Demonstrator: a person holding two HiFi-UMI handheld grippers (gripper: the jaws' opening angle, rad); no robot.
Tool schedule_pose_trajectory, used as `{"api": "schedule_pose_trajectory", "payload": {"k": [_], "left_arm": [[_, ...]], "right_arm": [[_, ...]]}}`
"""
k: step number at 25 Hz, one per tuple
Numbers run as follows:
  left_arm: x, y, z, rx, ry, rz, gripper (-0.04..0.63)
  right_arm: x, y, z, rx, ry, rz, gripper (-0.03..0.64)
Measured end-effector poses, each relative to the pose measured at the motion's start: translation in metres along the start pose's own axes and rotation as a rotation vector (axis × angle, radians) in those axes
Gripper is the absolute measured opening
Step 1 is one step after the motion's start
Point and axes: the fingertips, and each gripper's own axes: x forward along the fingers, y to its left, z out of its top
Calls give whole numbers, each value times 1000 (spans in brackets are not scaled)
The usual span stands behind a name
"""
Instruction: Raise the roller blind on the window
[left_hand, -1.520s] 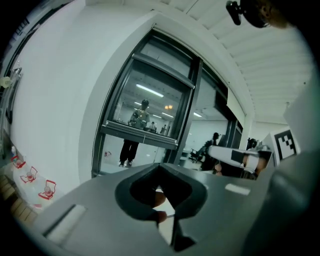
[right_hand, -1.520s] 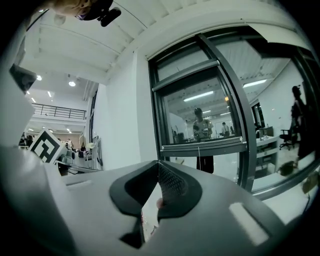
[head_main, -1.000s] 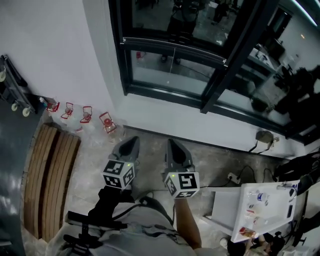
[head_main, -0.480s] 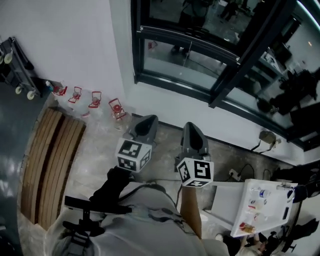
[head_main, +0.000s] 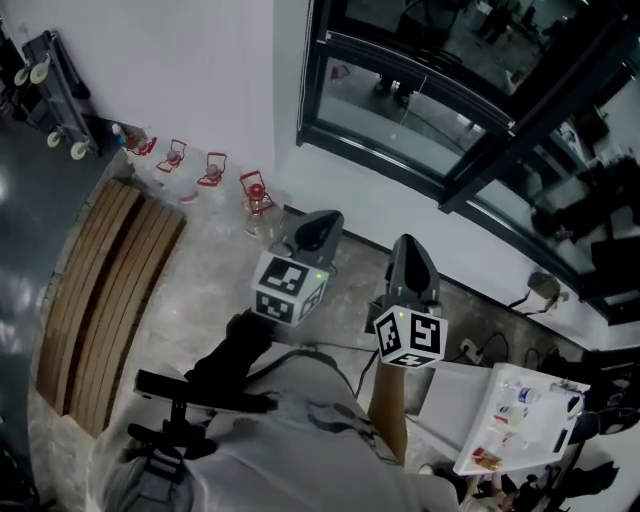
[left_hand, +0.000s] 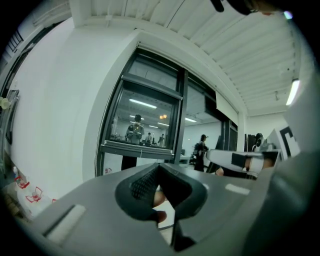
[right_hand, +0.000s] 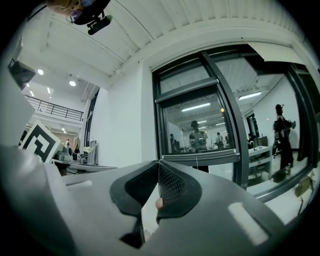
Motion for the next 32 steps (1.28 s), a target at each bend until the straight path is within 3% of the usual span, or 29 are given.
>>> {"api": "schedule_pose_trajectory", "payload": {"k": [32], "left_arm": [[0, 4, -1, -9, 9, -2, -3]], "right_arm": [[2, 6, 0, -19, -16, 25, -2]]}}
